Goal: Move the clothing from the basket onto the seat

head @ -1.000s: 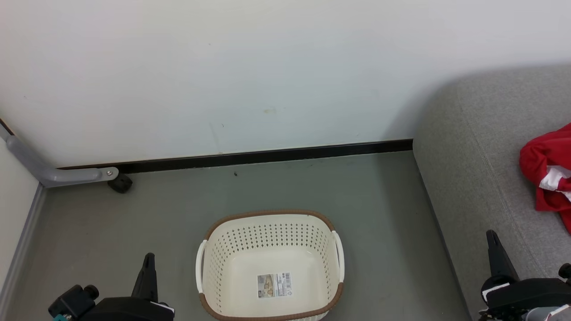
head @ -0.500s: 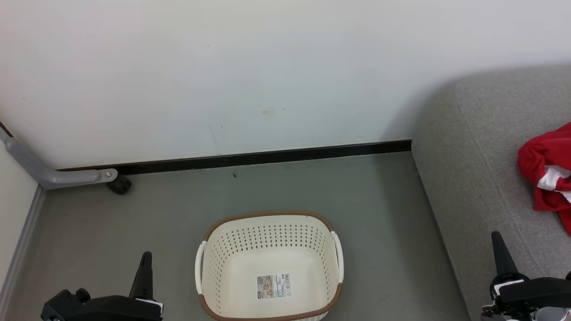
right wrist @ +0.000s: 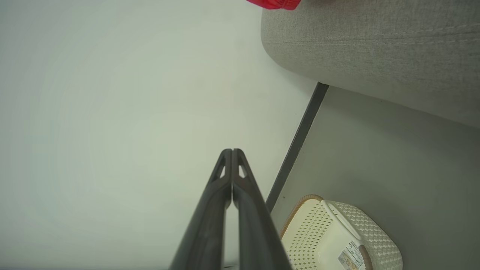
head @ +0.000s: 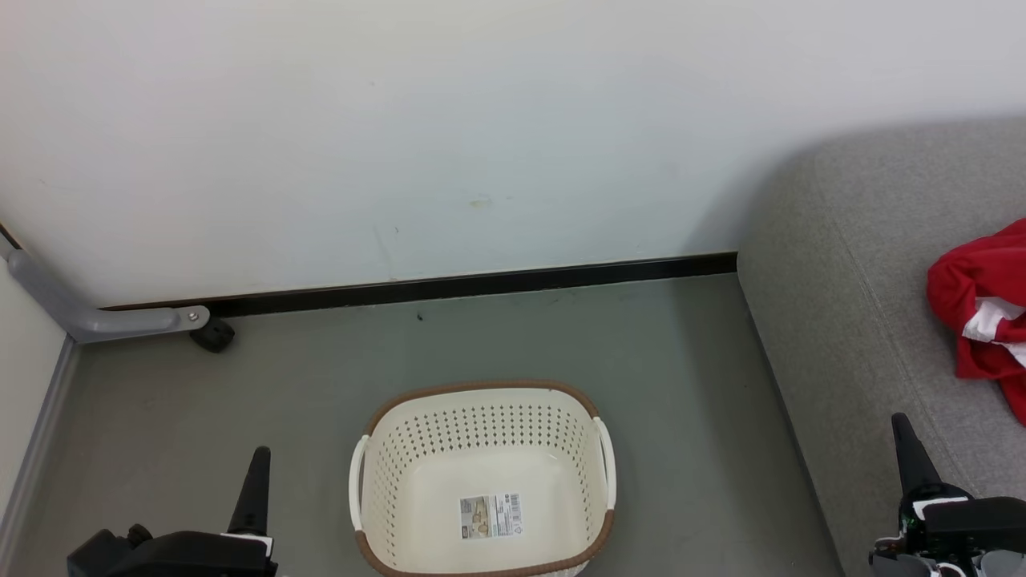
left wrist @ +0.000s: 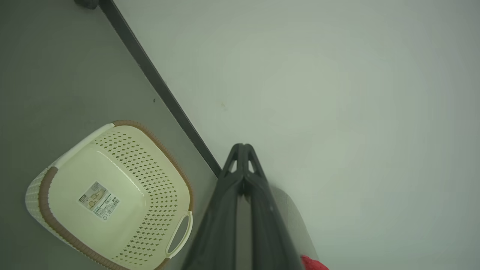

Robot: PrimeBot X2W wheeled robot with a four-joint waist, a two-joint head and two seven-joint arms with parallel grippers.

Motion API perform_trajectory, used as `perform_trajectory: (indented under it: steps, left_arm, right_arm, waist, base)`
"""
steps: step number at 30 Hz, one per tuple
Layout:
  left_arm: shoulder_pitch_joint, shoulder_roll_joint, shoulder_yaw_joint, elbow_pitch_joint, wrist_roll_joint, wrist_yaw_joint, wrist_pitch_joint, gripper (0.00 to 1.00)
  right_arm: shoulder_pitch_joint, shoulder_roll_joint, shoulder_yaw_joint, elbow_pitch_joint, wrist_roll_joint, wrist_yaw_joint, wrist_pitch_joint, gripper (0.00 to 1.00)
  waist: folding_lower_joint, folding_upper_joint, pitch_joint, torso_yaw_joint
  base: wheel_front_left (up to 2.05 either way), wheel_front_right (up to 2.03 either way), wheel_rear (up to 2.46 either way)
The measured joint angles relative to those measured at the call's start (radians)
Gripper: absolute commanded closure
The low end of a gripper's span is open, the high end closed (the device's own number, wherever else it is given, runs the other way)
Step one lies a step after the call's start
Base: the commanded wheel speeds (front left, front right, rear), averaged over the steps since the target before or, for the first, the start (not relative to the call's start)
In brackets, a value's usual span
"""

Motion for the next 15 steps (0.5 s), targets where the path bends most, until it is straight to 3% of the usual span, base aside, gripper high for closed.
perform_trajectory:
  steps: [15]
  left_arm:
    - [-0.008,-0.012,0.042,-0.006,-0.179,-0.035,0.052,1.00]
  right_arm:
    - [-0.018,0.023,-0.055,0.010,0.179,0.011,0.053,1.00]
  waist:
    - [0.0000,0.0000,-0.003,-0.004]
  base:
    - [0.00,0.00,0.00]
